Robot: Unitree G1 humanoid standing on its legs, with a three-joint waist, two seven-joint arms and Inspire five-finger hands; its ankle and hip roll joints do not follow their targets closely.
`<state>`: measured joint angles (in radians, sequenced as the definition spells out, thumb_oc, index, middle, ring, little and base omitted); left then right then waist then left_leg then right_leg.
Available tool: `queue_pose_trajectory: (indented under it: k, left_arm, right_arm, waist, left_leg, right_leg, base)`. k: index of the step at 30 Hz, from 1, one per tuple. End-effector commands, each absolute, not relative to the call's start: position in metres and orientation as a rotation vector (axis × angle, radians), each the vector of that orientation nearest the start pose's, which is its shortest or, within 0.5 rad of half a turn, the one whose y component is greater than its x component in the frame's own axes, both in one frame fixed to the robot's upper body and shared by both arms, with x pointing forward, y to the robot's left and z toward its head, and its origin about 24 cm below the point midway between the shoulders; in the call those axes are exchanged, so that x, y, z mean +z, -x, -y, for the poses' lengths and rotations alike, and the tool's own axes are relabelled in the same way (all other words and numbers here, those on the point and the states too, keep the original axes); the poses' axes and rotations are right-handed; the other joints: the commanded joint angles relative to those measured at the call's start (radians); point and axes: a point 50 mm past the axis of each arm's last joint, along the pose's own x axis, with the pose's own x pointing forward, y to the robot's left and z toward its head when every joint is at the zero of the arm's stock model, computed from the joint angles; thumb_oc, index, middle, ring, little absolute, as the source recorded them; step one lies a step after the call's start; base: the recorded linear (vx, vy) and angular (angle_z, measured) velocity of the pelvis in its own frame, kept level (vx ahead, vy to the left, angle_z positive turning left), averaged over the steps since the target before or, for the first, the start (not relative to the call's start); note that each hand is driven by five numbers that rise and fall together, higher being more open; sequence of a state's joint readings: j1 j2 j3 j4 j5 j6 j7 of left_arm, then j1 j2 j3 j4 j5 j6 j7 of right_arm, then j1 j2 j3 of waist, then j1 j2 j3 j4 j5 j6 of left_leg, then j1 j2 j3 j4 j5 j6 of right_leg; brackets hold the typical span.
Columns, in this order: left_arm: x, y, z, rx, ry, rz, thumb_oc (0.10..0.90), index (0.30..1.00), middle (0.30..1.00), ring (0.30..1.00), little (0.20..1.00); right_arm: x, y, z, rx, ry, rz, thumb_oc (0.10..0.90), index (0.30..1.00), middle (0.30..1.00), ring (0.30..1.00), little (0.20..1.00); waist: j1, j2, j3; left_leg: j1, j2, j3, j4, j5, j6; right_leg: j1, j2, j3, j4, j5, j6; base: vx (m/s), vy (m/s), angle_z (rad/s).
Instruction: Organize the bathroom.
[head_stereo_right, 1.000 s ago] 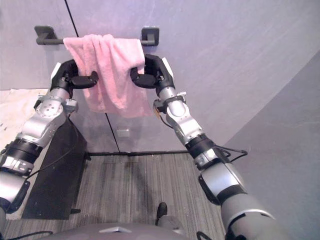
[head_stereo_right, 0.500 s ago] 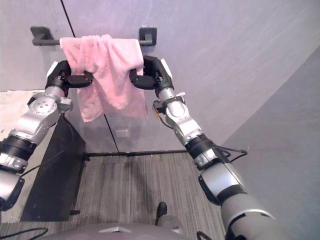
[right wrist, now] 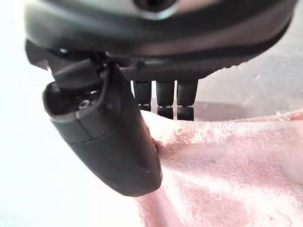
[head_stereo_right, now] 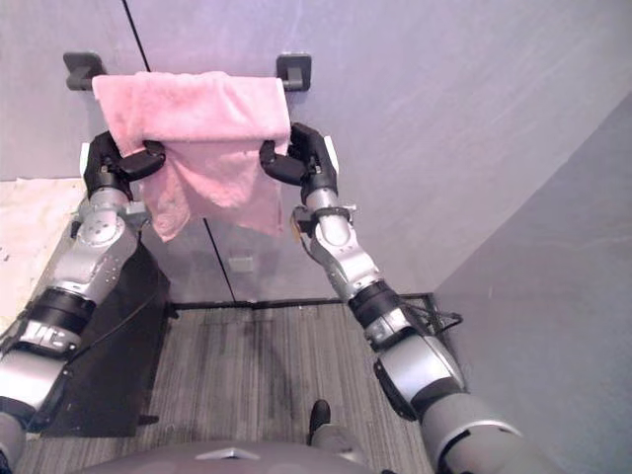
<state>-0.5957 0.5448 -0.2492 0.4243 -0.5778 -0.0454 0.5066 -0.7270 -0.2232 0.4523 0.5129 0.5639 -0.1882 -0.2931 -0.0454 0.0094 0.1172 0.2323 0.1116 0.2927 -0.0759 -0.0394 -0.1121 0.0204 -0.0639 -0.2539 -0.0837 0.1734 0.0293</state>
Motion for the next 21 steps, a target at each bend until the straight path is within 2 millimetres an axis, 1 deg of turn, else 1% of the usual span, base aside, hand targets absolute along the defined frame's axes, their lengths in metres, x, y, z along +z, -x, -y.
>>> queue_pose_trajectory:
  k: [1, 3, 5, 7, 8, 9, 10, 11, 18, 21]
  left_arm:
    - [0.182, -0.346, -0.256, 0.480, -0.050, 0.367, 0.400, 0.300, 0.300, 0.300, 0.300]
    - [0.181, -0.347, -0.253, 0.460, -0.048, 0.359, 0.405, 0.307, 0.307, 0.307, 0.307]
    - [0.180, -0.348, -0.251, 0.441, -0.052, 0.351, 0.441, 0.361, 0.361, 0.361, 0.361]
    - [0.182, -0.350, -0.247, 0.417, -0.069, 0.349, 0.726, 0.789, 0.789, 0.789, 0.789]
    - [0.182, -0.350, -0.246, 0.411, -0.073, 0.350, 0.770, 0.855, 0.855, 0.855, 0.855]
    - [0.183, -0.352, -0.245, 0.391, -0.081, 0.346, 0.800, 0.900, 0.900, 0.900, 0.900]
    - [0.183, -0.352, -0.245, 0.389, -0.082, 0.347, 0.800, 0.900, 0.900, 0.900, 0.900]
    - [0.183, -0.352, -0.244, 0.372, -0.092, 0.343, 0.800, 0.900, 0.900, 0.900, 0.900]
    - [0.186, -0.352, -0.246, 0.344, -0.100, 0.347, 0.800, 0.900, 0.900, 0.900, 0.900]
    - [0.188, -0.351, -0.246, 0.295, -0.116, 0.352, 0.800, 0.900, 0.900, 0.900, 0.900]
  right_arm:
    - [0.132, -0.360, 0.097, 0.111, -0.163, 0.241, 0.400, 0.300, 0.300, 0.300, 0.300]
    - [0.132, -0.361, 0.095, 0.109, -0.170, 0.235, 0.400, 0.300, 0.300, 0.300, 0.300]
    - [0.132, -0.362, 0.096, 0.100, -0.182, 0.226, 0.400, 0.300, 0.300, 0.300, 0.300]
    - [0.131, -0.362, 0.095, 0.105, -0.190, 0.222, 0.400, 0.300, 0.300, 0.300, 0.300]
    - [0.132, -0.363, 0.095, 0.106, -0.188, 0.221, 0.400, 0.300, 0.300, 0.300, 0.300]
    - [0.133, -0.363, 0.094, 0.111, -0.188, 0.225, 0.500, 0.451, 0.451, 0.451, 0.451]
    - [0.133, -0.364, 0.094, 0.112, -0.189, 0.226, 0.590, 0.585, 0.585, 0.585, 0.585]
    - [0.133, -0.364, 0.093, 0.122, -0.183, 0.225, 0.800, 0.900, 0.900, 0.900, 0.900]
    - [0.136, -0.364, 0.092, 0.146, -0.134, 0.247, 0.800, 0.900, 0.900, 0.900, 0.900]
    - [0.137, -0.363, 0.094, 0.156, -0.107, 0.258, 0.800, 0.900, 0.900, 0.900, 0.900]
  waist:
    - [-0.016, 0.024, -0.057]
    - [-0.014, 0.024, -0.056]
    - [-0.015, 0.023, -0.056]
    - [-0.015, 0.023, -0.056]
    - [-0.015, 0.023, -0.056]
    - [-0.013, 0.023, -0.056]
    - [-0.013, 0.024, -0.056]
    - [-0.011, 0.025, -0.056]
    - [-0.007, 0.024, -0.060]
    - [-0.006, 0.024, -0.061]
  left_leg:
    - [-0.111, -0.070, -0.038, 0.047, 0.015, 0.056]
    - [-0.113, -0.070, -0.038, 0.046, 0.017, 0.055]
    - [-0.112, -0.070, -0.036, 0.045, 0.017, 0.056]
    - [-0.110, -0.071, -0.037, 0.042, 0.018, 0.057]
    - [-0.110, -0.072, -0.037, 0.042, 0.018, 0.057]
    - [-0.109, -0.072, -0.038, 0.041, 0.019, 0.057]
    - [-0.108, -0.072, -0.038, 0.040, 0.020, 0.057]
    - [-0.108, -0.072, -0.039, 0.038, 0.020, 0.057]
    - [-0.106, -0.075, -0.044, 0.033, 0.021, 0.057]
    - [-0.105, -0.076, -0.044, 0.033, 0.021, 0.057]
  right_leg:
    - [0.079, -0.002, 0.015, 0.050, -0.222, 0.102]
    - [0.077, -0.002, 0.015, 0.050, -0.220, 0.102]
    - [0.078, -0.002, 0.015, 0.051, -0.221, 0.103]
    - [0.078, -0.002, 0.016, 0.049, -0.219, 0.103]
    - [0.078, -0.001, 0.016, 0.049, -0.218, 0.103]
    - [0.078, -0.002, 0.015, 0.049, -0.217, 0.103]
    - [0.078, -0.002, 0.014, 0.049, -0.217, 0.103]
    - [0.078, -0.001, 0.013, 0.049, -0.217, 0.103]
    - [0.081, -0.002, 0.011, 0.046, -0.216, 0.104]
    - [0.080, -0.002, 0.011, 0.046, -0.216, 0.105]
  base:
    - [0.00, 0.000, 0.00]
    - [0.00, 0.000, 0.00]
    - [0.00, 0.000, 0.00]
    - [0.00, 0.000, 0.00]
    - [0.00, 0.000, 0.00]
    - [0.00, 0.000, 0.00]
    - [0.00, 0.000, 0.00]
    - [0.00, 0.000, 0.00]
    - [0.00, 0.000, 0.00]
    - [0.00, 0.000, 0.00]
